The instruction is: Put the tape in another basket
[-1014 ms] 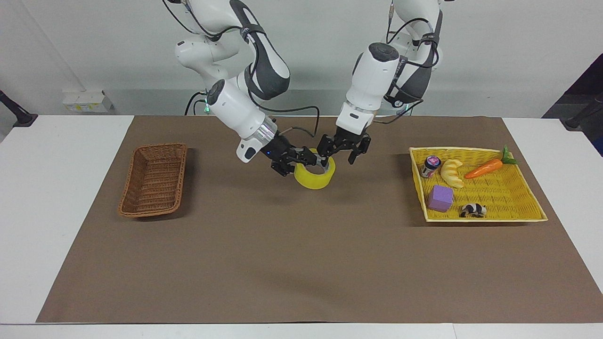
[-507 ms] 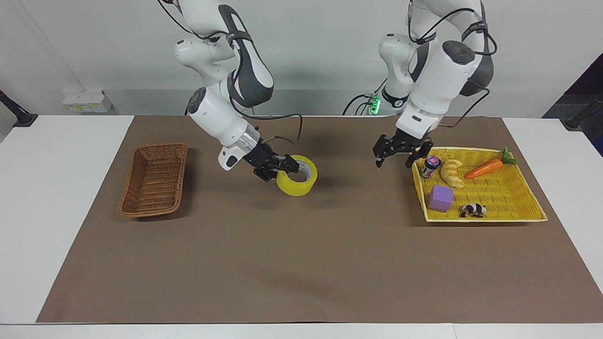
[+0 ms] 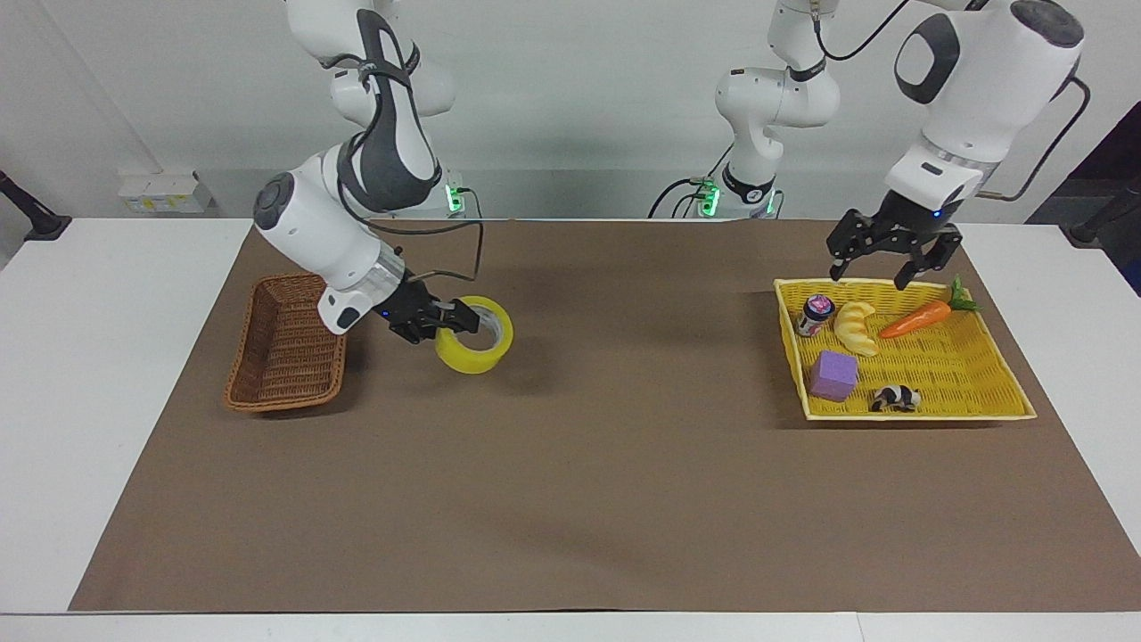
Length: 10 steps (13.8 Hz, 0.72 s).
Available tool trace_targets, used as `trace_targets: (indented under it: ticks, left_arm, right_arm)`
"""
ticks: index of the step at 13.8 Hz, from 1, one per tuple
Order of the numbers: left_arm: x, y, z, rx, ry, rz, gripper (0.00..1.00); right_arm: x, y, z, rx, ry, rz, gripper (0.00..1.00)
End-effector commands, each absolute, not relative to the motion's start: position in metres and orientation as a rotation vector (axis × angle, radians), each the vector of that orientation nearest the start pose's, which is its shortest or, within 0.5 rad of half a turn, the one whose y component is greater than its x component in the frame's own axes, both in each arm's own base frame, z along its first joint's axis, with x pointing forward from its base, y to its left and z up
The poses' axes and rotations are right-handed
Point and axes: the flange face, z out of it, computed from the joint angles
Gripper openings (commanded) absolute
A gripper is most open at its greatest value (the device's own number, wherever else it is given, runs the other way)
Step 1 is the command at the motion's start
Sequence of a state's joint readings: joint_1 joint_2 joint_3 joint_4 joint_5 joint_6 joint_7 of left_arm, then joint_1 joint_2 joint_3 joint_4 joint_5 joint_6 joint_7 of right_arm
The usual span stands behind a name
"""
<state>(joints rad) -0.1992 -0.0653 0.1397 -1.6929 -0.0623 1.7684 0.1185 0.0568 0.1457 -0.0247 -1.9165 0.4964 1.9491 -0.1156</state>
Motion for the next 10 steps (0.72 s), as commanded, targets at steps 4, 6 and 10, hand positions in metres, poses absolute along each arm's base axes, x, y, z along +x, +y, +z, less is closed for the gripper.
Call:
trace_targets:
  ticks: [4, 6, 10]
  left_arm:
    - [0.541, -0.007, 0.673, -3.127, 0.272, -0.140, 1.00]
    - [0.538, -0.004, 0.679, -3.120, 0.304, -0.141, 1.00]
    - [0.534, -0.003, 0.677, -3.126, 0.303, -0.113, 1.00]
  right_arm:
    - [0.567, -0.052, 0.420, -2.749, -0.082, 0.185, 0.00]
    - [0.558, -0.090, 0.419, -2.819, -0.101, 0.211, 0.00]
    - [0.549, -0.134, 0.417, -2.966, -0.118, 0.260, 0.00]
